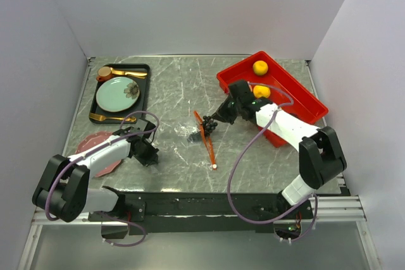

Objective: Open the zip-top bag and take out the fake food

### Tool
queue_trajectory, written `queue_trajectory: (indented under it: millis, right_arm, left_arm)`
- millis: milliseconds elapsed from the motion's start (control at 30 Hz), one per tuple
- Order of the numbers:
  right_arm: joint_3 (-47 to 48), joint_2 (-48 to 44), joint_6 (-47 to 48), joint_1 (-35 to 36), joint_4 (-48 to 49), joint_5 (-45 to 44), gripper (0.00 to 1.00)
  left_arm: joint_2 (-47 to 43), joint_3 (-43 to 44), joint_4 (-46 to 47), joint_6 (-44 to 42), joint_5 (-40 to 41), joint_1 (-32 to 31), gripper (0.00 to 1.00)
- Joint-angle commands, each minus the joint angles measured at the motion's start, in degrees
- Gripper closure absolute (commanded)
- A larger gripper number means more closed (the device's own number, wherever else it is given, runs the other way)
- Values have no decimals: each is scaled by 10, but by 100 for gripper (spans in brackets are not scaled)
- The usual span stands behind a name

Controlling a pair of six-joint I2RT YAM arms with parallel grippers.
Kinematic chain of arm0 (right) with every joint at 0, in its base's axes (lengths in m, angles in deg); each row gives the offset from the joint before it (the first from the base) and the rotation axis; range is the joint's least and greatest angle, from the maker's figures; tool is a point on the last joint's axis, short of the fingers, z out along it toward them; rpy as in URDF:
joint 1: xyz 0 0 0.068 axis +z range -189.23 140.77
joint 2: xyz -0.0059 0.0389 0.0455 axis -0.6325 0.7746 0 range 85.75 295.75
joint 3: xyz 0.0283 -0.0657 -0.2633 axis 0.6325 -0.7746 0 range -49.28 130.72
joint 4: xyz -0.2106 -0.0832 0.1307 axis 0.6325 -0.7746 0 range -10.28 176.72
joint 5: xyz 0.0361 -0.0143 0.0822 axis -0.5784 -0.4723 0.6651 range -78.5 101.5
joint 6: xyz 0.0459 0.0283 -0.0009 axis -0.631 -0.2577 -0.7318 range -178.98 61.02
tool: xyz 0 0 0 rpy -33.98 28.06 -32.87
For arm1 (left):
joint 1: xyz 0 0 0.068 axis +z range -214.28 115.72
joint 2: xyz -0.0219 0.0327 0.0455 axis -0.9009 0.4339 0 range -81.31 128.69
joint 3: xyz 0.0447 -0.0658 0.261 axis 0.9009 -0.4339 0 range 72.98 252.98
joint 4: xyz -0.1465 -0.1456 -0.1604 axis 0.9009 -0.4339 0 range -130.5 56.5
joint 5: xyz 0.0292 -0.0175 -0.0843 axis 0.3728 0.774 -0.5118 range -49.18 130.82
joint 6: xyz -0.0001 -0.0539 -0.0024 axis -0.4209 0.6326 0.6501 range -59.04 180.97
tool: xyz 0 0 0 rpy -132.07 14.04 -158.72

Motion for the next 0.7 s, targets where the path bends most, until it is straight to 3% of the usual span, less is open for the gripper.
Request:
queue_trajectory:
  millis: [0,333,667]
  right_arm:
    - [63,-42,60,-11,-74,-59,100]
    - [189,-81,133,-76,-187,-84,100]
    - [360,-29,205,-255,-279,-117,100]
  left_arm:
    - [12,2,-14,9,41,2,99]
    - [10,18,-5,-3,29,2,99]
    - [13,89,-17,-51,28,2,99]
